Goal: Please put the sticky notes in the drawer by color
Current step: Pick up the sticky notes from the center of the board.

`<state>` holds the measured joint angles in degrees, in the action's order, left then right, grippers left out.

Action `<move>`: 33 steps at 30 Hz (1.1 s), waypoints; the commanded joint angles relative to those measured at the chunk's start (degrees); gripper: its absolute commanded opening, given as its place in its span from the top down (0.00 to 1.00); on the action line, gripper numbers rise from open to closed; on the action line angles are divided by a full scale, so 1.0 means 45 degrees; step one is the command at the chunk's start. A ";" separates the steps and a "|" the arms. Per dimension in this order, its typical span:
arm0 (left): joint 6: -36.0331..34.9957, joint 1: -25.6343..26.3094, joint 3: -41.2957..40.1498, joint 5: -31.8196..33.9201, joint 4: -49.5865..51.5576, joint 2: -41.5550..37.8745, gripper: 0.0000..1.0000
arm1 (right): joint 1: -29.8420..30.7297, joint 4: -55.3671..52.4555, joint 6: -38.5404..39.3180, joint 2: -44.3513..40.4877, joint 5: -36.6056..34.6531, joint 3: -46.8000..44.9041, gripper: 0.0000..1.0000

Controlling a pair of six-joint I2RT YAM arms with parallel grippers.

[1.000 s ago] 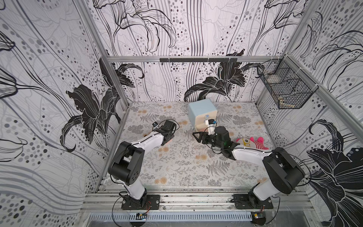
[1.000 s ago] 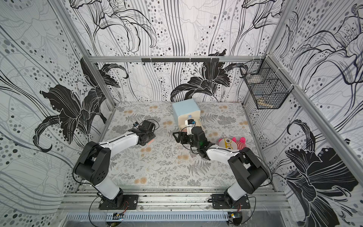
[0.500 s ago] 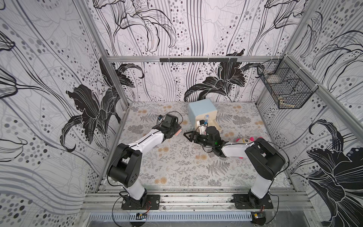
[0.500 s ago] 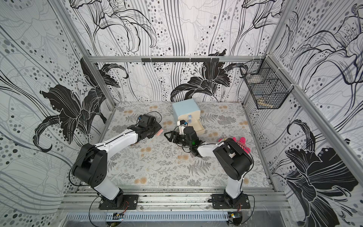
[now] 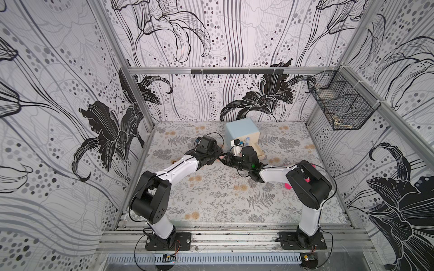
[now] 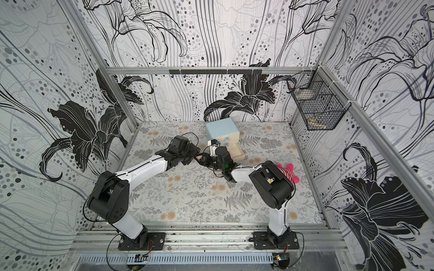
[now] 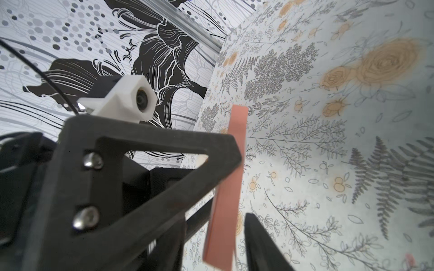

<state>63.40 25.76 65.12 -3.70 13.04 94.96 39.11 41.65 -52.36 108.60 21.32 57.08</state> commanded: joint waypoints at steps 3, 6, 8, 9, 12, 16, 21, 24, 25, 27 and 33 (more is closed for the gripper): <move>-0.0048 0.0018 0.0428 0.0000 -0.0465 0.0222 0.41 | 0.0058 -0.0710 0.0288 0.0103 -0.0187 0.0395 0.76; -0.0142 0.0036 0.0473 0.0125 -0.0363 0.0266 0.41 | 0.0059 -0.0788 0.0269 0.0030 -0.0208 0.0369 0.87; -0.0227 0.0038 0.0526 0.0276 -0.0322 0.0246 0.39 | 0.0059 -0.0876 0.0313 -0.0082 -0.0226 0.0350 0.92; -0.0278 0.0057 0.0545 0.0360 -0.0292 0.0239 0.37 | 0.0059 -0.0938 0.0357 -0.0142 -0.0266 0.0306 0.95; -0.0605 0.0140 0.0623 0.0853 -0.0314 0.0116 0.19 | 0.0058 -0.1125 0.0471 -0.0484 -0.0433 0.0144 0.99; -0.1714 0.0344 0.0488 0.2160 -0.0832 -0.0310 0.03 | -0.0109 -0.1636 0.0677 -0.1209 -0.0929 -0.0351 1.00; -0.4808 0.0389 -0.1112 0.2948 -0.3755 -0.1168 0.03 | -0.0853 -0.2446 0.0812 -0.2503 -0.1891 -0.1682 1.00; -0.6714 0.0389 -0.2782 0.2258 -0.6747 -0.1896 0.03 | -0.1490 -0.2922 0.0658 -0.3468 -0.2261 -0.2568 1.00; -0.7373 0.0406 -0.3421 0.1960 -0.7776 -0.2129 0.03 | -0.1779 -0.2964 0.0550 -0.3807 -0.2296 -0.2919 1.00; -0.8231 0.0410 -0.3972 0.1394 -0.8706 -0.2365 0.03 | -0.2346 -0.3177 0.0385 -0.4505 -0.2354 -0.3588 1.00; -1.0850 0.0591 -0.4237 -0.1980 -0.9570 -0.1875 0.03 | -0.3703 -0.4395 0.0360 -0.6046 -0.2352 -0.4523 1.00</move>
<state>24.08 27.66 46.65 -2.94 -21.17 85.67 23.77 25.04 -50.37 83.42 11.11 36.93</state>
